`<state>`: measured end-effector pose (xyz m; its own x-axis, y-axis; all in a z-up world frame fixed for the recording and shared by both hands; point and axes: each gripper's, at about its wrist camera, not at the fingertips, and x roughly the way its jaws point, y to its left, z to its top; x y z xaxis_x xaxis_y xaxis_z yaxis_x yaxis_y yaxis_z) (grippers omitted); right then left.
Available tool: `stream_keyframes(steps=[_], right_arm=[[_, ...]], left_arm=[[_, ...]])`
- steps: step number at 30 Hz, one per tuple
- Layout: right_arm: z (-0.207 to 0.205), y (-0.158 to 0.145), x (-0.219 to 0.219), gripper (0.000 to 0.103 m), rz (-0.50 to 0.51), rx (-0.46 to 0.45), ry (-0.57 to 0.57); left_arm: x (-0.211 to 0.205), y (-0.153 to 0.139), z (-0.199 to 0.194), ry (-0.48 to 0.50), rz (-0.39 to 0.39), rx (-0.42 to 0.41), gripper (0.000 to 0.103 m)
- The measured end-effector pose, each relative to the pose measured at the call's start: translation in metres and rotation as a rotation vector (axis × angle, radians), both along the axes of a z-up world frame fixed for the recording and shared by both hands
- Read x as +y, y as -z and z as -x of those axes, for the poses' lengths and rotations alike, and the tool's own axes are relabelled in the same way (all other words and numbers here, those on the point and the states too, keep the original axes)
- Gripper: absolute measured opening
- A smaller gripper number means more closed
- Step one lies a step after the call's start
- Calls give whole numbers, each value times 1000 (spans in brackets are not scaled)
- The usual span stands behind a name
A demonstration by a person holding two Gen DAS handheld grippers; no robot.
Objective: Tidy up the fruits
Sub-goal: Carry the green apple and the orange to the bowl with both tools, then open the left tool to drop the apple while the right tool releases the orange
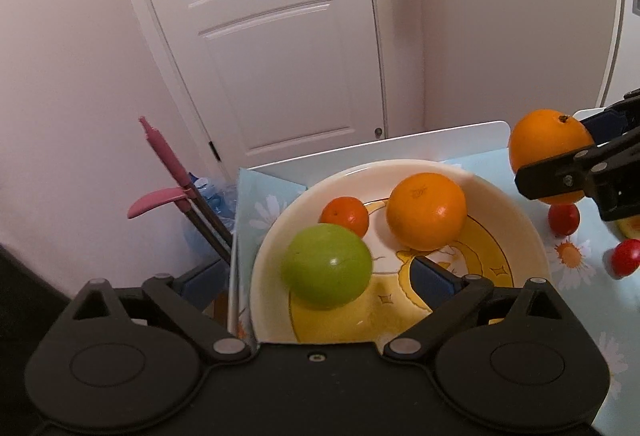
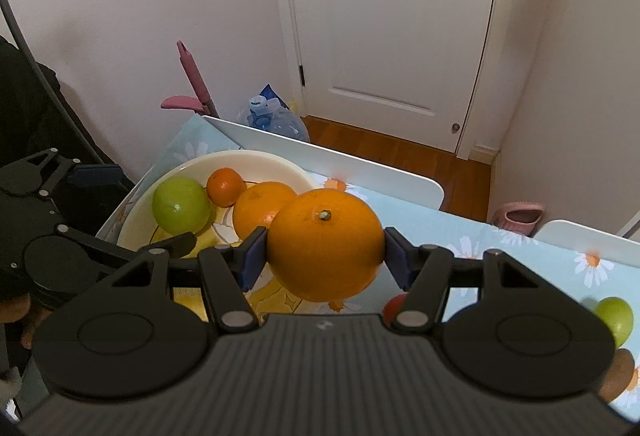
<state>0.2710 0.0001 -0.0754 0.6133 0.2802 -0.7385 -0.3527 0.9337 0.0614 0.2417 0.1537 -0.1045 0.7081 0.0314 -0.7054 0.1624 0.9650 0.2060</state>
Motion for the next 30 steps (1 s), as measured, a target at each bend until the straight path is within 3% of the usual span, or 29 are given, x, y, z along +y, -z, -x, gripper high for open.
stream_keyframes(steps=[14,30], right_arm=[[11,-12,9,76,31,-12,-109],[15,34,41,76,78,38,-245]], left_arm=[[-2,-24,46,-100,31,7,101],[-2,-20,89,-198,58,32,101]])
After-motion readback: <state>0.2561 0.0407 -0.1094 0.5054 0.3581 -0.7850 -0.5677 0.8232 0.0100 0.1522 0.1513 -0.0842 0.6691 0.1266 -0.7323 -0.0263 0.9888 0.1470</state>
